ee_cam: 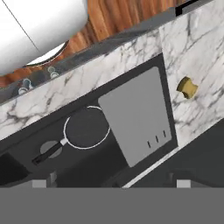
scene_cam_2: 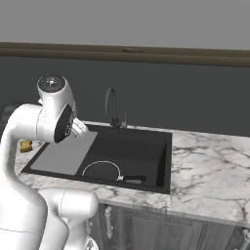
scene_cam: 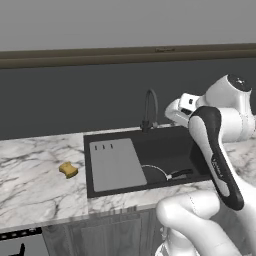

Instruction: Pick the pan and sponge and place them into the sink. Then turn on the water.

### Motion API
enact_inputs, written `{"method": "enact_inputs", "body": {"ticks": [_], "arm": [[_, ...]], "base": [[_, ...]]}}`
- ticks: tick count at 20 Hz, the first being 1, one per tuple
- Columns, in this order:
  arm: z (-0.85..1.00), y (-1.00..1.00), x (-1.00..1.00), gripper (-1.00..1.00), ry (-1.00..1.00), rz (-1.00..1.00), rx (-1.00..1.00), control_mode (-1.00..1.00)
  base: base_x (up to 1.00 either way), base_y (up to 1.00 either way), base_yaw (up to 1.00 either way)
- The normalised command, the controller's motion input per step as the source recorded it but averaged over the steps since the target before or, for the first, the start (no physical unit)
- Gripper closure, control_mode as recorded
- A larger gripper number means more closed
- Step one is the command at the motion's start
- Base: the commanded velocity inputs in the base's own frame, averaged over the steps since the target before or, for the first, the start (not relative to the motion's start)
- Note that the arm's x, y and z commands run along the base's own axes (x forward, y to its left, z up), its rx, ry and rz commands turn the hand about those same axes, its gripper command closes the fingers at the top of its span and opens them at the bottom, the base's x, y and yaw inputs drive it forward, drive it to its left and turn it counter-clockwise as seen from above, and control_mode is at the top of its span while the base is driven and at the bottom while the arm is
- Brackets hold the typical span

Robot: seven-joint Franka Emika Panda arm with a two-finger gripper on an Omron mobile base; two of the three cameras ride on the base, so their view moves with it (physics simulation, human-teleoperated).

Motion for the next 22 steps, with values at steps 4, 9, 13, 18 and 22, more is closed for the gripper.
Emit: {"method": "enact_inputs", "body": {"ticks": [4,9,13,18,22], "arm": [[0.09,1.00,-0.43,-1.00,0.02,0.52,-0.35,-1.00],[-0.21,1.00,-0.10,-1.00,0.00,0.51,-0.32,-1.00],[-0.38,1.00,0.35,-1.00,0.02,0.49,-0.15,-1.00],[-0.27,1.00,0.39,-1.00,0.04,0.37,-0.12,-1.00],[-0.39,0.79,0.62,-1.00,0.04,0.24,-0.05,-1.00]], "base": [[0.00,0.00,0.00],[0.00,0.00,0.00],[0.00,0.00,0.00],[0.00,0.00,0.00],[0.00,0.00,0.00]]}}
